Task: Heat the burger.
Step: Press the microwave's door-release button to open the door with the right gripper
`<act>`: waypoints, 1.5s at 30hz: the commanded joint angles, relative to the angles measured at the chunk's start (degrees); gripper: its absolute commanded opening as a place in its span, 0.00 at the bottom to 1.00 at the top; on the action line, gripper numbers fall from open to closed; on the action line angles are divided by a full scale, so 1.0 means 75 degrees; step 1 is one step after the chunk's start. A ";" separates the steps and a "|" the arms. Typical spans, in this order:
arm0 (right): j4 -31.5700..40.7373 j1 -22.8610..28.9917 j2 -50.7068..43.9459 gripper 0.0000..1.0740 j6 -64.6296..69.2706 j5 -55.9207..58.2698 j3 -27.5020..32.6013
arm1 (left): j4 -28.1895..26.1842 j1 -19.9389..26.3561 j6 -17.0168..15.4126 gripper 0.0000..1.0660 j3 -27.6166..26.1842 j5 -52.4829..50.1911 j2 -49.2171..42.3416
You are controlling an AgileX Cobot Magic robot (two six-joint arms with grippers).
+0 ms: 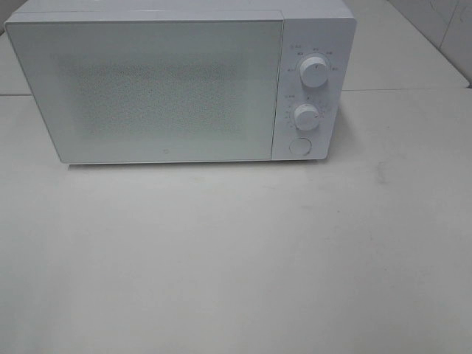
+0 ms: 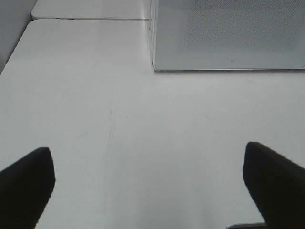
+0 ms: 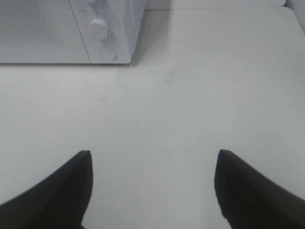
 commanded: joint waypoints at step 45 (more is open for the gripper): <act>0.0229 -0.0313 0.3316 0.64 -0.0031 -0.5080 0.0688 | 0.0015 0.0023 -0.0046 0.94 -0.0015 -0.0061 -0.0046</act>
